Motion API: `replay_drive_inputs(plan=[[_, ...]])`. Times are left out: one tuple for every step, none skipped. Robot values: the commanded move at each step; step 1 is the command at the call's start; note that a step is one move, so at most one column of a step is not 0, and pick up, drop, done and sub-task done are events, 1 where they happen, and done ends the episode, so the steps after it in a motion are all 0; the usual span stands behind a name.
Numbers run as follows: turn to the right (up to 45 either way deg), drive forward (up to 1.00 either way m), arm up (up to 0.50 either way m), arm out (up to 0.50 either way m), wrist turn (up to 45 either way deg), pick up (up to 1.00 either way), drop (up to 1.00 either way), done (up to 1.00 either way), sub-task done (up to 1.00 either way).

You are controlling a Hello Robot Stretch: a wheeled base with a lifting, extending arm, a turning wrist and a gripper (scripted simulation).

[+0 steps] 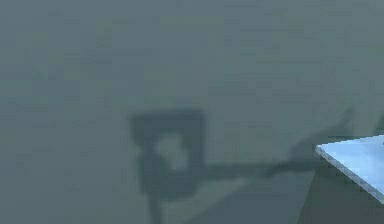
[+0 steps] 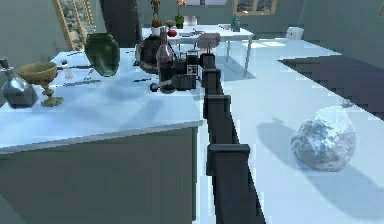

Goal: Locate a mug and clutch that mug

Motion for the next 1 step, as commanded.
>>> replay_drive_inputs(plan=[[0.0,0.00,0.00,0.00,0.0,0.00,0.00,1.00,0.00]])
